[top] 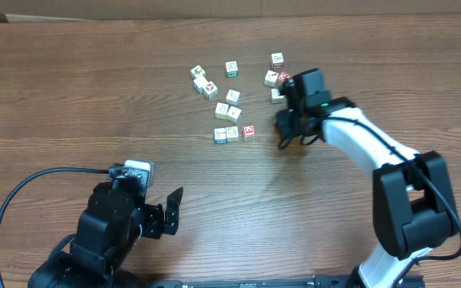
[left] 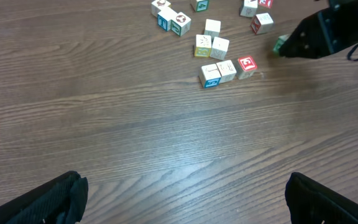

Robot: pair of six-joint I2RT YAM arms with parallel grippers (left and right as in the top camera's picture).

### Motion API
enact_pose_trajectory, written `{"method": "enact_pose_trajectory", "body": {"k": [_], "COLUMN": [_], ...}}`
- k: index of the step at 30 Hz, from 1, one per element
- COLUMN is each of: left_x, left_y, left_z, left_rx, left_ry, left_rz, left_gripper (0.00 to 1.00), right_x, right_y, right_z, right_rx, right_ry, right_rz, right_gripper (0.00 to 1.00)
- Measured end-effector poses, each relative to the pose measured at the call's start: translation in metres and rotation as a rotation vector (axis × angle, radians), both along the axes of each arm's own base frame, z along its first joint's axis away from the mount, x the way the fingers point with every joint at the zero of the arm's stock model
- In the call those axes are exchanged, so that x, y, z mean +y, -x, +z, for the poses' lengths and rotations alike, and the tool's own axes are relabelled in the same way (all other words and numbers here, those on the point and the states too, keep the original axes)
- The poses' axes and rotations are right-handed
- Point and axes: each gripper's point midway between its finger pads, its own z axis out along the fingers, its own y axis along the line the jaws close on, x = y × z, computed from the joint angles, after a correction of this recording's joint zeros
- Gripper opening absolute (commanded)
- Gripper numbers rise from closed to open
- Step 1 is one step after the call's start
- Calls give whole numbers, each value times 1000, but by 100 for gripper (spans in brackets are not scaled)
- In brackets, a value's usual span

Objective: Form a horizontal line
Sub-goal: 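Carry the cow block left and lower it beside the red block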

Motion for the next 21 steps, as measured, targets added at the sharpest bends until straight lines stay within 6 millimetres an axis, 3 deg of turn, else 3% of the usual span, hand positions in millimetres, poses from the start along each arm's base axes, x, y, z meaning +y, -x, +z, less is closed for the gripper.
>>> {"method": "enact_pose_trajectory", "body": {"k": [8, 21], "left_x": [0, 0], "left_y": [0, 0], "left_z": [0, 0], "left_rx": [0, 0], "left_ry": [0, 0], "left_rz": [0, 0], "left_gripper": [100, 99], "right_x": [28, 37], "right_y": [19, 16], "right_z": [-3, 0], "right_rx": [27, -13], "right_ry": [25, 37], "right_rz": [-61, -148], "right_gripper": [30, 30]}}
